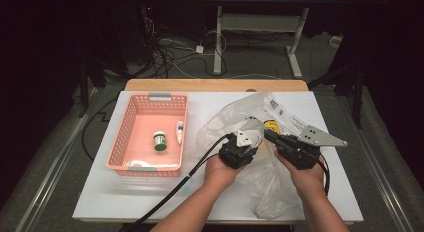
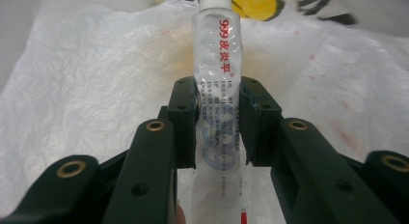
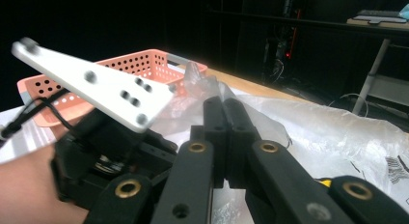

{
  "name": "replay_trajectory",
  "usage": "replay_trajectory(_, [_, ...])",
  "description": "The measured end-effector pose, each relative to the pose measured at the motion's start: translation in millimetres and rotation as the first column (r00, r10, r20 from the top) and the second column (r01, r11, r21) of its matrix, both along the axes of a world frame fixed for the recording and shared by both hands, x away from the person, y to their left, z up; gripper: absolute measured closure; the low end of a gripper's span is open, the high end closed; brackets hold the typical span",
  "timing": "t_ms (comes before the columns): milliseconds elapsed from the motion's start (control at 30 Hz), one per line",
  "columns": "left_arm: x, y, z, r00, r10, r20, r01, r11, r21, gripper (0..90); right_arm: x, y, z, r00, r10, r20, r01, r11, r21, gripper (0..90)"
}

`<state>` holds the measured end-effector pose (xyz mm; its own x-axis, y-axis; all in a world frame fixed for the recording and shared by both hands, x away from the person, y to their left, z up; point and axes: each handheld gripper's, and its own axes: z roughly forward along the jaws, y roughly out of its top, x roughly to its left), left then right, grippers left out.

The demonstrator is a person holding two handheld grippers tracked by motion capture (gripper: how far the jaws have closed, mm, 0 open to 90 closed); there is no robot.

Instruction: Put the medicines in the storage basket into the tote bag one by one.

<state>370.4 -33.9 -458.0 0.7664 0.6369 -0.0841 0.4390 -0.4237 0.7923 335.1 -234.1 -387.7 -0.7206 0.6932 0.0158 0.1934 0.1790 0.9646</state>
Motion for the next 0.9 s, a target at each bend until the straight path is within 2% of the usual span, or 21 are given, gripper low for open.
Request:
replay_trajectory(100, [3.4,-3.9,-6.4,0.9999,0.016,0.002,-0.016,0.9997,-0.019,68.0,0.0,-2.3,0.9,1.0000,0.000,0.001,0.000,1.000,0.004,90.0])
replay_trajectory(267, [8.0,-11.4,-11.9,0.9998,0.019,-0.010,-0.019,0.9998,-0.012,67.9,-0.1,-4.2,2.3,1.0000,-0.003,0.004,0.003,1.000,0.013,90.0])
replay_trajectory(333, [7.9,-12.1,-11.5,0.9995,0.027,-0.014,-0.028,0.9992,-0.029,63.4,0.2,-4.3,1.7,1.0000,-0.001,0.004,0.001,1.000,0.008,90.0])
replay_trajectory(367, [7.4,-11.7,-10.3,0.9997,0.022,-0.013,-0.022,0.9991,-0.035,58.8,0.1,-4.5,1.3,1.0000,-0.003,-0.001,0.003,1.000,0.010,90.0])
replay_trajectory(433, [3.6,-10.7,-7.5,1.0000,-0.001,0.008,0.002,0.9994,-0.035,56.5,0.1,-5.4,0.7,1.0000,-0.001,-0.001,0.001,1.000,0.005,90.0])
replay_trajectory(500, [-1.1,-7.5,-4.3,0.9997,-0.020,0.013,0.021,0.9986,-0.048,52.3,0.1,-5.7,0.4,1.0000,0.003,-0.006,-0.003,1.000,0.010,90.0])
replay_trajectory(533, [-3.4,-5.2,-2.9,0.9997,-0.023,0.009,0.023,0.9981,-0.057,52.1,-0.1,-5.5,0.5,1.0000,0.004,-0.008,-0.004,1.000,0.011,90.0])
replay_trajectory(600, [-7.4,-0.9,-0.5,0.9994,-0.032,-0.012,0.030,0.9965,-0.078,45.9,-0.7,-4.6,0.6,1.0000,0.003,-0.008,-0.003,1.000,0.005,90.0])
replay_trajectory(800, [-21.3,16.6,4.2,0.9965,-0.074,-0.040,0.067,0.9881,-0.138,41.3,-1.0,-3.4,-0.8,0.9998,0.008,-0.017,-0.008,1.000,-0.002,90.0])
replay_trajectory(900, [-28.5,24.5,4.6,0.9958,-0.082,-0.040,0.076,0.9873,-0.139,36.4,-1.8,-2.6,-0.8,0.9998,0.016,-0.011,-0.016,1.000,-0.007,90.0])
